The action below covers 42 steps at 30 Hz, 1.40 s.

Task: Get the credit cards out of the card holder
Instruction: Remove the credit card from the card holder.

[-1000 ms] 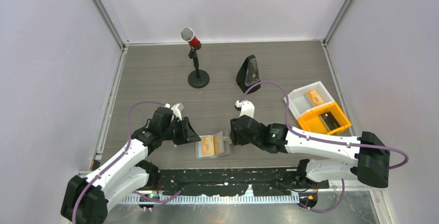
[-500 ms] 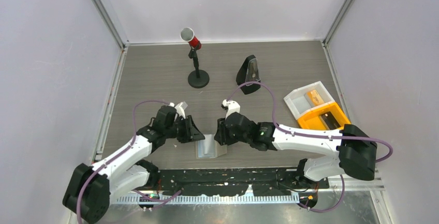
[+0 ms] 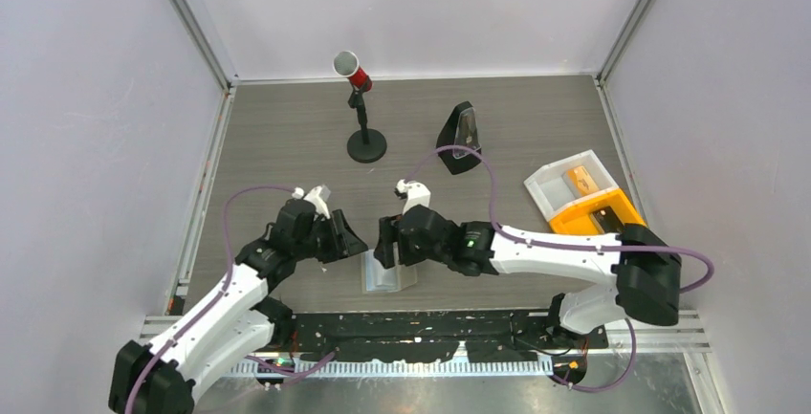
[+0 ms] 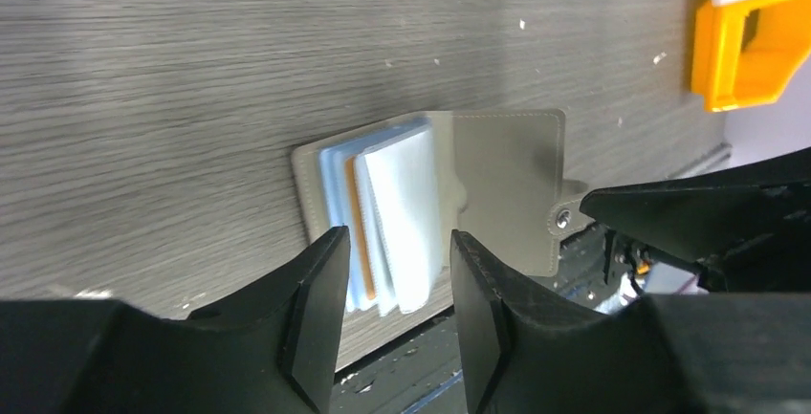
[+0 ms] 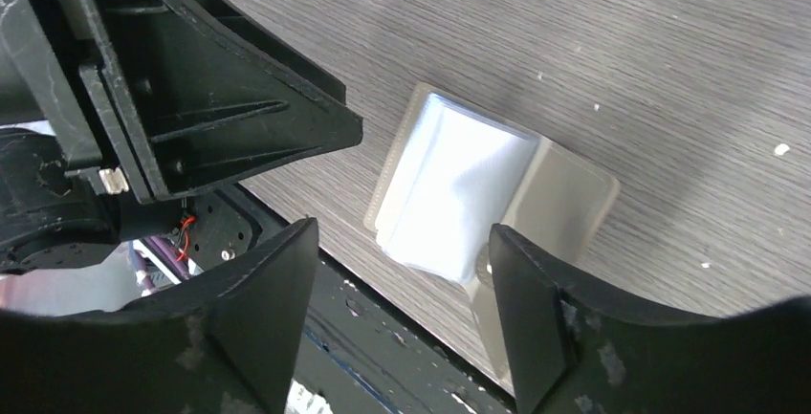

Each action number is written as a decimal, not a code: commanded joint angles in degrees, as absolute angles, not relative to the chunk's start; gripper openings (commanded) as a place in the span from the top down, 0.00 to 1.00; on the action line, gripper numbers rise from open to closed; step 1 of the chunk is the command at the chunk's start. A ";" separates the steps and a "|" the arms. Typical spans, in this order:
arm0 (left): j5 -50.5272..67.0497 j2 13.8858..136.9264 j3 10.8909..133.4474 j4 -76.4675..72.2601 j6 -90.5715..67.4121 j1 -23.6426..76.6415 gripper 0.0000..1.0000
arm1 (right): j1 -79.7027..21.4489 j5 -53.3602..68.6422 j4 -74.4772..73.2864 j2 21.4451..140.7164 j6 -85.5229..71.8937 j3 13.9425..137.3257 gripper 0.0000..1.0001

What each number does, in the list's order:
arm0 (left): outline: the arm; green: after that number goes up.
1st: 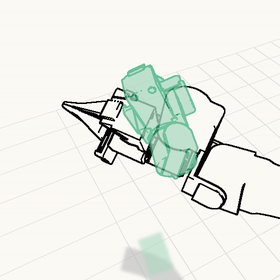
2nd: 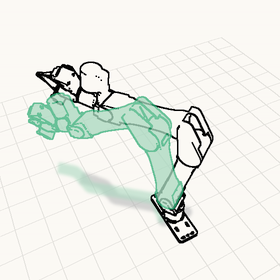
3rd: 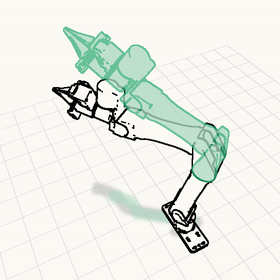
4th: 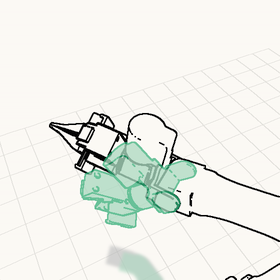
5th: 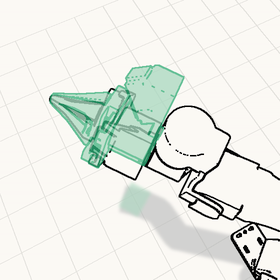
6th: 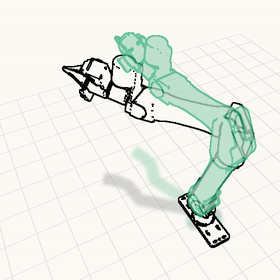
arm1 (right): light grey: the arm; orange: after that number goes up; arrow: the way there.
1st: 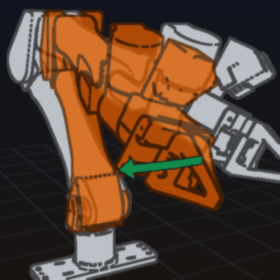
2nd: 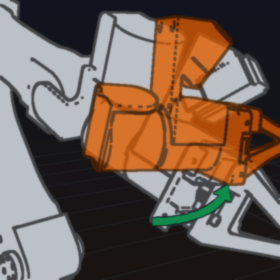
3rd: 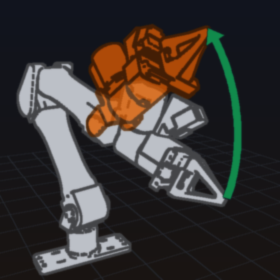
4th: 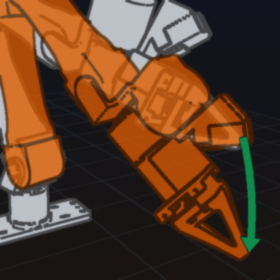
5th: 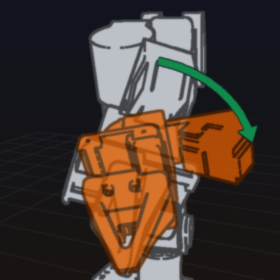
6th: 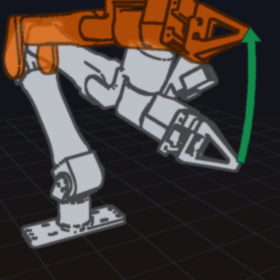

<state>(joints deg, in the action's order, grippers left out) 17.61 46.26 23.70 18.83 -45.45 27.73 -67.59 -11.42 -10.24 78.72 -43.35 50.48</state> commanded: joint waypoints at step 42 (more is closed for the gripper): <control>13.71 40.42 23.03 27.39 -44.03 24.17 0.58 | -72.25 -23.79 -17.57 100.31 -47.95 62.22 0.37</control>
